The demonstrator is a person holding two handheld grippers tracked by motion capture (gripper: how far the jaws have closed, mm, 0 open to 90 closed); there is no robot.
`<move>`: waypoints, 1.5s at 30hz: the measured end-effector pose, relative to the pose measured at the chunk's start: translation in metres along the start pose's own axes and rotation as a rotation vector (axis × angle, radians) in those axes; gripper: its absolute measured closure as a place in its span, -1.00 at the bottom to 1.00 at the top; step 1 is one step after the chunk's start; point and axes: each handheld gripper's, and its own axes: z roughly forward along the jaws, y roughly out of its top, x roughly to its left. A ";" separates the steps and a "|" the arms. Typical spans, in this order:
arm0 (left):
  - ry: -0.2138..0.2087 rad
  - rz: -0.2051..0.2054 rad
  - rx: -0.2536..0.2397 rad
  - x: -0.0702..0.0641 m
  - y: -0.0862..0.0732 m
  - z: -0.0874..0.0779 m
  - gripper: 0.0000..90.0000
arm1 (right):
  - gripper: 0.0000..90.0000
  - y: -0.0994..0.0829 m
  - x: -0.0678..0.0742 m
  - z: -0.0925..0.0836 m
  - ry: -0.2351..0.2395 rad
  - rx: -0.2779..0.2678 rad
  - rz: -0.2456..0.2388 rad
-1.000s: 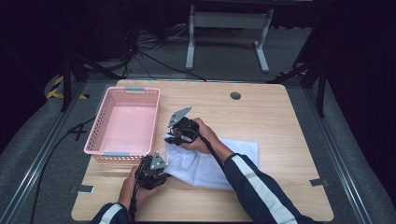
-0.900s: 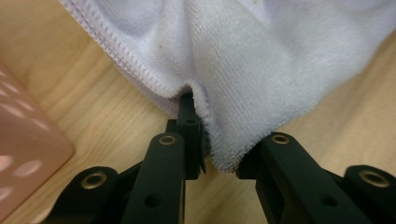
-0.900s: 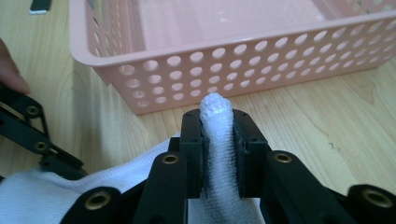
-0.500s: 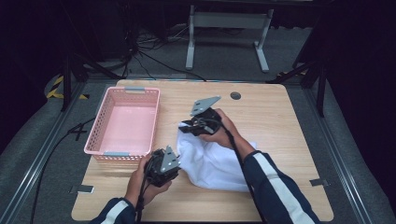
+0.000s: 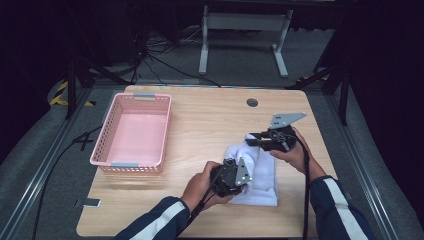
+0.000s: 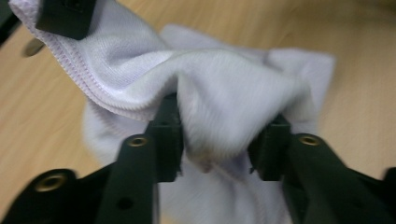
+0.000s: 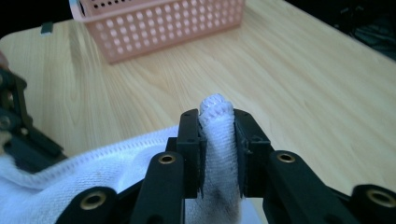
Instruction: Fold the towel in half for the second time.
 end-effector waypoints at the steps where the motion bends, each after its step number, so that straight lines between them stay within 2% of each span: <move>1: 0.005 -0.004 0.007 -0.001 0.001 0.002 0.11 | 0.54 -0.011 -0.004 -0.005 -0.011 0.010 0.012; 2: 0.007 -0.012 0.002 -0.001 0.002 0.003 -0.04 | 0.41 -0.018 -0.006 -0.008 -0.022 0.028 0.030; 3: -0.034 -0.040 -0.044 0.002 0.000 -0.004 -0.23 | 0.33 -0.030 -0.010 -0.012 -0.065 0.060 0.047; 5: -0.040 -0.055 -0.080 0.008 -0.007 -0.015 -0.29 | 0.15 -0.050 -0.015 -0.022 -0.101 0.081 0.090; 6: -0.061 -0.061 -0.088 0.012 -0.013 -0.020 -0.33 | 0.12 -0.055 -0.015 -0.025 -0.126 0.090 0.110; 7: -0.073 -0.066 -0.081 0.015 -0.019 -0.022 -0.33 | 0.13 -0.059 -0.014 -0.029 -0.135 0.089 0.118; 8: -0.047 -0.071 -0.049 0.017 -0.027 -0.024 -0.31 | 0.09 -0.061 -0.013 -0.033 -0.155 0.093 0.111; 9: -0.047 -0.071 -0.049 0.017 -0.027 -0.024 -0.25 | 0.02 -0.062 -0.009 -0.038 -0.199 0.103 0.117; 10: -0.074 -0.107 -0.024 0.022 -0.043 -0.020 -0.22 | 0.03 -0.062 -0.007 -0.043 -0.219 0.106 0.119; 11: -0.074 -0.107 -0.024 0.022 -0.043 -0.020 -0.20 | 0.03 -0.062 -0.007 -0.043 -0.219 0.106 0.119; 13: -0.110 -0.097 0.013 0.020 -0.053 -0.015 -0.12 | 0.01 -0.061 0.001 -0.056 -0.294 0.110 0.106; 15: -0.140 -0.098 0.019 0.015 -0.060 -0.011 -0.11 | 0.07 -0.057 0.010 -0.064 -0.309 0.084 0.109; 16: -0.165 -0.093 0.025 0.013 -0.062 -0.009 -0.07 | 0.07 -0.054 0.016 -0.065 -0.314 0.073 0.093; 17: -0.186 -0.092 0.004 0.011 -0.062 -0.007 -0.06 | 0.07 -0.050 0.022 -0.064 -0.320 0.068 0.077; 18: -0.213 -0.092 0.001 0.010 -0.062 -0.007 -0.08 | 0.12 -0.046 0.029 -0.063 -0.302 0.053 0.066; 19: -0.217 -0.094 0.014 0.007 -0.062 -0.005 -0.05 | 0.15 -0.043 0.036 -0.060 -0.268 0.039 0.048; 20: -0.214 -0.074 0.014 0.005 -0.061 -0.003 -0.06 | 0.20 -0.039 0.044 -0.055 -0.249 0.036 0.030; 21: -0.211 -0.072 0.013 0.003 -0.061 -0.002 -0.07 | 0.29 -0.036 0.052 -0.049 -0.233 0.052 0.027; 22: -0.197 -0.060 0.023 0.002 -0.061 0.001 -0.02 | 0.24 -0.035 0.058 -0.042 -0.195 0.074 0.034; 23: -0.183 -0.066 0.044 0.001 -0.062 0.003 0.03 | 0.18 -0.035 0.065 -0.034 -0.157 0.105 0.046; 24: -0.201 -0.078 0.037 0.001 -0.064 0.006 0.03 | 0.09 -0.036 0.071 -0.028 -0.160 0.140 0.041; 25: -0.208 -0.077 0.038 0.002 -0.065 0.007 0.02 | 0.00 -0.039 0.074 -0.021 -0.162 0.160 0.056; 26: -0.208 -0.077 0.038 0.002 -0.065 0.007 0.03 | 0.00 -0.041 0.074 -0.018 -0.159 0.174 0.082; 27: -0.189 -0.066 0.049 0.001 -0.068 0.010 0.06 | -0.06 -0.047 0.074 -0.011 -0.187 0.211 0.106; 28: -0.191 -0.067 0.049 0.000 -0.068 0.010 0.06 | -0.06 -0.047 0.074 -0.011 -0.187 0.211 0.106; 29: -0.183 -0.071 0.044 -0.001 -0.069 0.010 0.05 | -0.05 -0.053 0.073 -0.007 -0.133 0.205 0.139; 30: -0.178 -0.070 0.043 -0.002 -0.069 0.010 0.05 | -0.05 -0.053 0.073 -0.007 -0.133 0.205 0.139; 31: -0.185 -0.058 0.051 -0.002 -0.068 0.009 0.05 | 0.01 -0.055 0.075 -0.005 -0.110 0.211 0.141; 33: -0.174 -0.040 0.042 -0.001 -0.068 0.009 0.04 | 0.31 -0.057 0.079 -0.002 -0.117 0.239 0.121; 34: -0.179 -0.070 0.038 -0.002 -0.069 0.009 0.05 | 0.57 -0.058 0.080 -0.001 -0.107 0.237 0.128; 35: -0.177 -0.062 0.042 0.000 -0.069 0.008 0.04 | 0.78 -0.060 0.081 -0.001 -0.094 0.246 0.124; 37: -0.142 -0.059 0.053 -0.001 -0.069 0.007 -0.05 | 0.91 -0.061 0.085 -0.007 -0.104 0.250 0.106; 38: -0.143 -0.053 0.049 0.000 -0.069 0.007 -0.05 | 0.91 -0.059 0.089 -0.018 -0.071 0.220 0.121; 39: -0.148 -0.058 0.050 0.000 -0.070 0.006 -0.05 | 0.91 -0.059 0.089 -0.018 -0.071 0.220 0.121; 41: -0.131 -0.079 0.034 0.000 -0.071 0.004 -0.14 | 0.84 -0.061 0.097 -0.034 -0.080 0.198 0.139; 43: -0.118 -0.096 0.039 0.003 -0.073 0.004 -0.33 | 0.83 -0.070 0.101 -0.042 -0.070 0.223 0.172; 44: -0.129 -0.107 0.049 0.005 -0.075 0.005 -0.41 | 0.80 -0.077 0.101 -0.042 -0.082 0.246 0.175; 45: -0.138 -0.125 0.049 0.005 -0.077 0.006 -0.47 | 0.77 -0.086 0.100 -0.042 -0.088 0.266 0.200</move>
